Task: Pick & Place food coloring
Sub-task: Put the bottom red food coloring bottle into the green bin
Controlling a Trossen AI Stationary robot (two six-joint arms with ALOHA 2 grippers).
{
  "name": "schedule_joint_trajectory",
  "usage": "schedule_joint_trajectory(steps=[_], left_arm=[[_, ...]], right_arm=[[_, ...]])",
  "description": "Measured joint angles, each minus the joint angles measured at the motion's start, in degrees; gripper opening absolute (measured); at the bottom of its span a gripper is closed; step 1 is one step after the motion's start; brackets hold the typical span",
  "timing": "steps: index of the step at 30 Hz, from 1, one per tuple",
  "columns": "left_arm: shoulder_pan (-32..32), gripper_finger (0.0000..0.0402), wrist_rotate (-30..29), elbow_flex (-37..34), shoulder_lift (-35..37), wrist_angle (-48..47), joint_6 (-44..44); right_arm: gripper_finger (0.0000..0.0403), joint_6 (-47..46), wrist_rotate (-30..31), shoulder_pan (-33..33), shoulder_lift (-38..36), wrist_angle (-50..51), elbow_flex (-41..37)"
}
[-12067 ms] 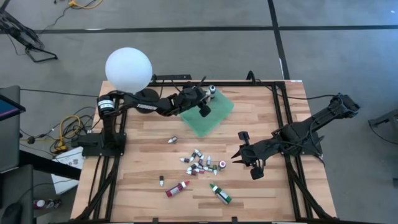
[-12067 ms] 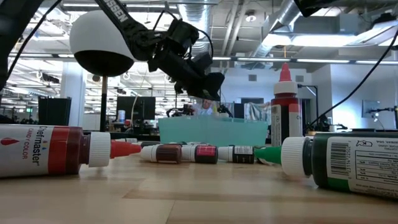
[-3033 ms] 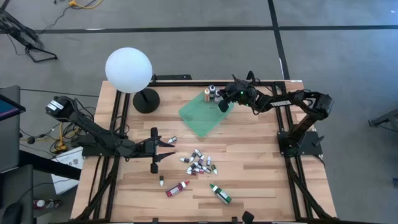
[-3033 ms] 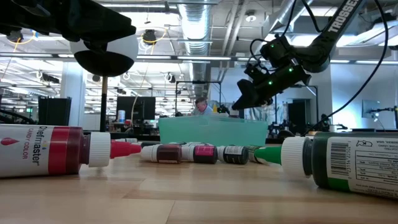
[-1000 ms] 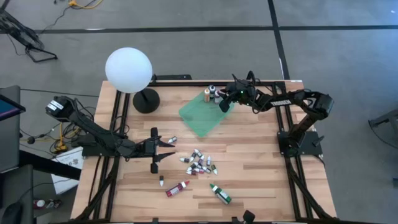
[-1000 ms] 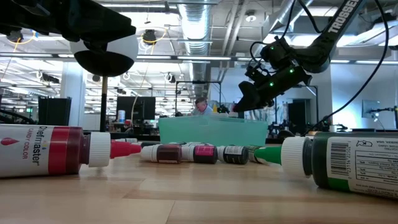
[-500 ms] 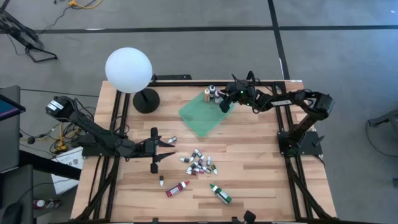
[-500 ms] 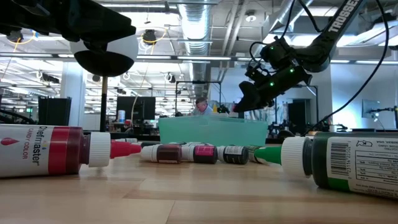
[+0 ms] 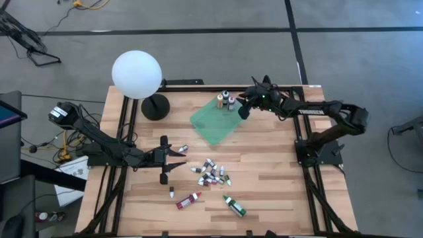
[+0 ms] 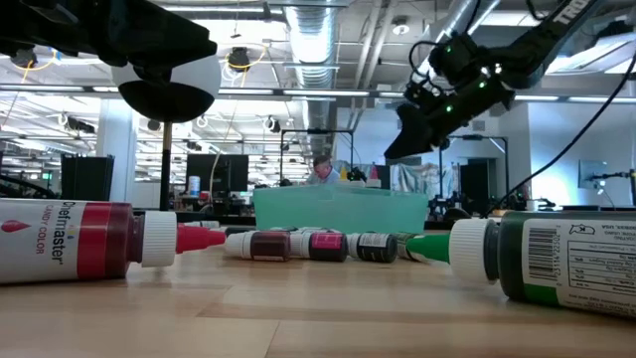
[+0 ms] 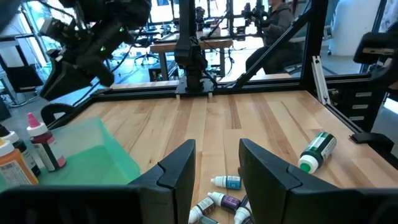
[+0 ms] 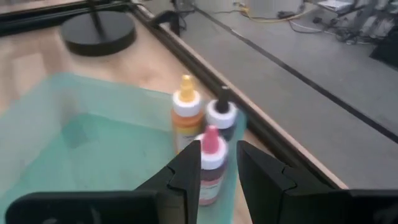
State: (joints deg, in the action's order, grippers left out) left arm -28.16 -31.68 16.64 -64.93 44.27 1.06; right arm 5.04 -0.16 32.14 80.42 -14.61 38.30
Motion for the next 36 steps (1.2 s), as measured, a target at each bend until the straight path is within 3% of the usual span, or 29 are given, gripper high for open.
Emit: schedule_joint_trajectory(steps=[5, 19, 27, 36], left_arm=[[0.0, 0.0119, 2.2, 0.0, 0.0, -0.1, -0.2], [0.0, 0.0119, 5.7, 0.8, 0.0, -2.5, -7.2], [-0.8, 0.0119, 5.7, 9.6, -2.2, -16.9, -14.3], [-1.5, 0.0119, 7.3, 26.5, -13.7, -38.8, -21.7]], right_arm=[[0.0095, 1.1, -4.1, -4.9, -3.5, 6.8, 0.0], [0.0095, 3.0, -4.4, -26.8, -7.9, 18.4, 0.0], [0.0095, 3.1, -4.4, -34.2, -9.0, 19.5, 0.0], [0.0095, 2.1, -4.3, -35.2, -9.0, 23.8, 0.0]])
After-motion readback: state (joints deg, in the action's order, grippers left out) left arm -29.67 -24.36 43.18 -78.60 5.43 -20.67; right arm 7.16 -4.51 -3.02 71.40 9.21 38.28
